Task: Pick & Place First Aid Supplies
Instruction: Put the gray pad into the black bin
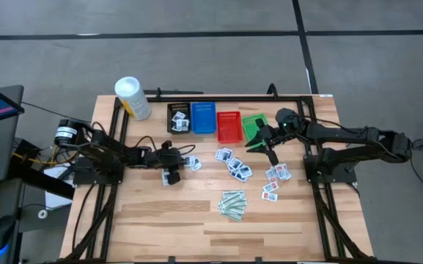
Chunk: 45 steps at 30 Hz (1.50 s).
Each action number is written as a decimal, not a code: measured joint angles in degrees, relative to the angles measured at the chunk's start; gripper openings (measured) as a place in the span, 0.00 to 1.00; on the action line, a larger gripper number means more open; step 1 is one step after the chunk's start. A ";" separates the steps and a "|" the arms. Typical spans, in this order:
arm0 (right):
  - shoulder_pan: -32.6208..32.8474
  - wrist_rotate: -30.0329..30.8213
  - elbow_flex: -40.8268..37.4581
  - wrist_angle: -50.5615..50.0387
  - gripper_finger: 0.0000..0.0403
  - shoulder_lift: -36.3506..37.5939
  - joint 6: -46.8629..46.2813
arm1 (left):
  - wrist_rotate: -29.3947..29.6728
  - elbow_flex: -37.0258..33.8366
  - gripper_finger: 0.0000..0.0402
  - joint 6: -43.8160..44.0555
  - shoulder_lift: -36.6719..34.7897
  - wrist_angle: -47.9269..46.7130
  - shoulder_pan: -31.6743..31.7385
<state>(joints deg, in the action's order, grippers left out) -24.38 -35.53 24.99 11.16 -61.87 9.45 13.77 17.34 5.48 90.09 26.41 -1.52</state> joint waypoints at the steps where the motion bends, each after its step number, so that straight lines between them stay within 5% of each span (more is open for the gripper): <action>1: 0.00 0.01 0.00 0.00 0.24 0.00 0.00 | -0.15 0.00 0.10 -0.03 0.04 0.02 -0.02; 5: 0.00 0.01 0.00 0.00 0.24 0.00 0.00 | -0.62 0.00 0.02 -0.07 0.10 0.06 -0.07; 26: 0.00 0.02 0.00 0.00 0.24 0.00 0.00 | -5.00 -0.22 0.09 7.42 -4.00 -5.13 -2.85; 39: 0.00 0.00 0.00 0.02 0.24 0.00 0.00 | -8.23 -0.46 0.10 7.25 -21.40 -7.52 -4.98; 45: 0.00 0.00 0.00 0.02 0.24 0.00 0.00 | -7.82 -0.40 0.18 0.36 -22.40 -7.58 -4.98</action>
<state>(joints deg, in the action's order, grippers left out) -24.38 -35.53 24.99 11.18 -61.87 9.45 5.95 16.94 5.84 67.69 18.83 -6.50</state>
